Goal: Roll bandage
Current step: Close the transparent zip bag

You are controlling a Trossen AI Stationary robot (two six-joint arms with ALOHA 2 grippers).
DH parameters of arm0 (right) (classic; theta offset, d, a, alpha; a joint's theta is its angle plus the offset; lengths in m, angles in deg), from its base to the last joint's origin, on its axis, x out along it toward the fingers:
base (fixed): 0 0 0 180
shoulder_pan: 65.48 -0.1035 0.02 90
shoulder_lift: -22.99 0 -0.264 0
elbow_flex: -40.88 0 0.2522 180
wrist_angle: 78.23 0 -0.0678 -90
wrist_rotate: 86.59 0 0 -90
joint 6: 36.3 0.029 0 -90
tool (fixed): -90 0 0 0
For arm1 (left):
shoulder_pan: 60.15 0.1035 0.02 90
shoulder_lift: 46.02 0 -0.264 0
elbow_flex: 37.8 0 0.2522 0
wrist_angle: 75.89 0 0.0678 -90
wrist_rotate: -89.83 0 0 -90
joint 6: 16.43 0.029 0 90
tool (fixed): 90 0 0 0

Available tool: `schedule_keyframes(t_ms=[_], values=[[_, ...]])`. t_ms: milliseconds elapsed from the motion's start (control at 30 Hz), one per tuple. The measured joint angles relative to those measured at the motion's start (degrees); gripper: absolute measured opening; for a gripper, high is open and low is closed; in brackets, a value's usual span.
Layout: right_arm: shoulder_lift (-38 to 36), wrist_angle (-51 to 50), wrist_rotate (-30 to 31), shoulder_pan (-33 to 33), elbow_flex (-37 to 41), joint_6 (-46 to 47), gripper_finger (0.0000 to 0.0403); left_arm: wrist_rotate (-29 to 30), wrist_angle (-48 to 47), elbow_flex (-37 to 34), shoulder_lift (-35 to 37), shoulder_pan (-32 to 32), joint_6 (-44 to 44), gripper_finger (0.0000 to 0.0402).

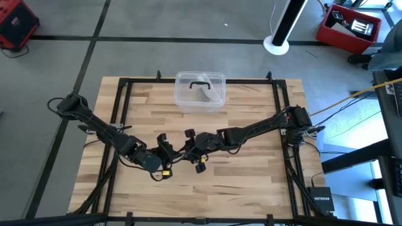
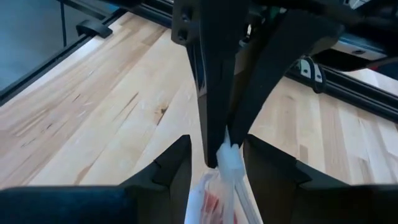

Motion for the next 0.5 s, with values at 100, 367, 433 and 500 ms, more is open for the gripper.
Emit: schedule_keyframes(t_ms=[100, 367, 433, 500], values=[[-0.35, -0.08, 1.32, 0.0, 0.0, -0.27, 0.0146, 0.0, -0.06, 0.0, 0.0, 0.0, -0.02, 0.0], [-1.9, -1.66, 2.65, 0.0, 0.0, -1.42, 0.0145, 0.02, -0.14, 0.0, 0.0, 0.02, -0.44, 0.0], [-1.9, -1.79, 2.5, 0.0, 0.0, -1.42, 0.0136, 0.02, -0.14, 0.0, 0.0, 0.02, -0.44, 0.0], [-1.9, -1.86, 2.18, 0.0, 0.0, -1.42, 0.0118, 0.03, -0.17, 0.0, 0.0, 0.02, -0.44, 0.0]])
